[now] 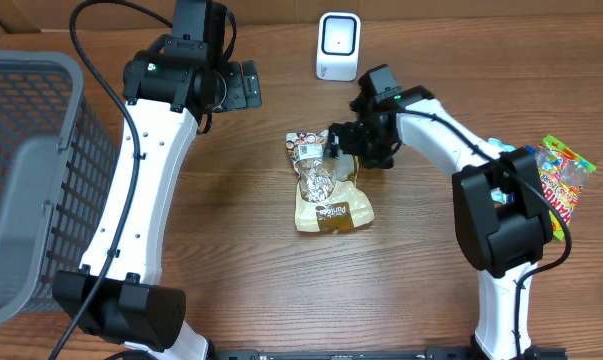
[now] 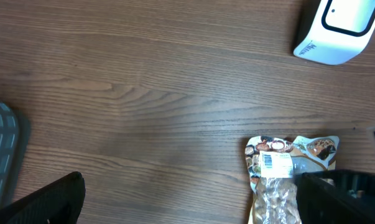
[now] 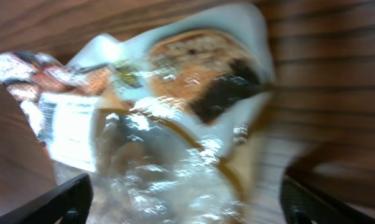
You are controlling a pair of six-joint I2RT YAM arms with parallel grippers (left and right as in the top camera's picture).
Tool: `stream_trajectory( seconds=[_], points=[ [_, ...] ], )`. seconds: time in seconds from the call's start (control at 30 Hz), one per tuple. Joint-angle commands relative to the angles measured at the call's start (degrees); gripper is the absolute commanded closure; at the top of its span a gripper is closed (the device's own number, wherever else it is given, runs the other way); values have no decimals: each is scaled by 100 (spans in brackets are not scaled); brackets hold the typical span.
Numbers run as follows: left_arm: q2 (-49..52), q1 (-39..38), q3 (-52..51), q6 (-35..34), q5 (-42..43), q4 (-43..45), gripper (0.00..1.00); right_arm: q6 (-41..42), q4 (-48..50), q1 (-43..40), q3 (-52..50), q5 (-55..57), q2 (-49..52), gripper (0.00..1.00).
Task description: Scan the item barcode
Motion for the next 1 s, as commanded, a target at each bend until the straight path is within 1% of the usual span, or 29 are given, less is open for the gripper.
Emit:
stream_trajectory(
  seconds=[0.0, 0.07, 0.1, 0.13, 0.17, 0.2, 0.27, 0.3, 0.37, 0.5, 0.6, 0.63, 0.7, 0.77, 0.83, 0.87, 0.93, 0.97],
  points=[
    [-85, 26, 92, 129, -35, 2, 0, 1414, 363, 350, -393, 22, 306, 0],
    [-85, 26, 92, 129, -35, 2, 0, 1886, 588, 444, -579, 247, 400, 0],
    [-85, 26, 92, 129, -35, 2, 0, 2055, 636, 476, -671, 363, 411, 3],
    [-85, 26, 92, 129, -35, 2, 0, 2175, 673, 492, -739, 455, 435, 10],
    [-85, 26, 92, 129, -35, 2, 0, 2275, 680, 501, -787, 490, 435, 15],
    [-85, 24, 92, 129, -35, 2, 0, 2302, 675, 501, -796, 485, 435, 23],
    [-85, 24, 92, 129, -35, 2, 1, 2299, 678, 487, -796, 487, 435, 44],
    [-85, 24, 92, 129, -35, 2, 0, 2299, 678, 481, -796, 485, 435, 57],
    [-85, 24, 92, 129, -35, 4, 0, 2302, 678, 472, -796, 476, 435, 68],
    [-85, 24, 92, 129, -33, 2, 0, 2297, 678, 468, -793, 437, 435, 78],
    [-85, 24, 92, 129, -35, 4, 0, 2275, 682, 466, -787, 365, 431, 91],
    [-85, 24, 92, 129, -35, 2, 0, 2208, 713, 461, -785, 284, 426, 92],
    [-85, 24, 92, 129, -35, 2, 0, 1939, 717, 426, -752, -13, 424, 92],
    [-85, 24, 92, 129, -35, 2, 0, 1617, 684, 369, -732, -531, 422, 87],
    [-85, 24, 92, 129, -35, 2, 0, 1523, 452, 317, -734, -1043, 422, 69],
    [-83, 24, 92, 129, -35, 2, 0, 1523, 313, 315, -734, -1147, 422, 56],
    [-85, 24, 92, 129, -35, 2, 0, 1521, -31, 341, -734, -1222, 422, 36],
    [-85, 24, 92, 129, -35, 4, 1, 1521, -160, 387, -734, -1217, 422, 32]
  ],
)
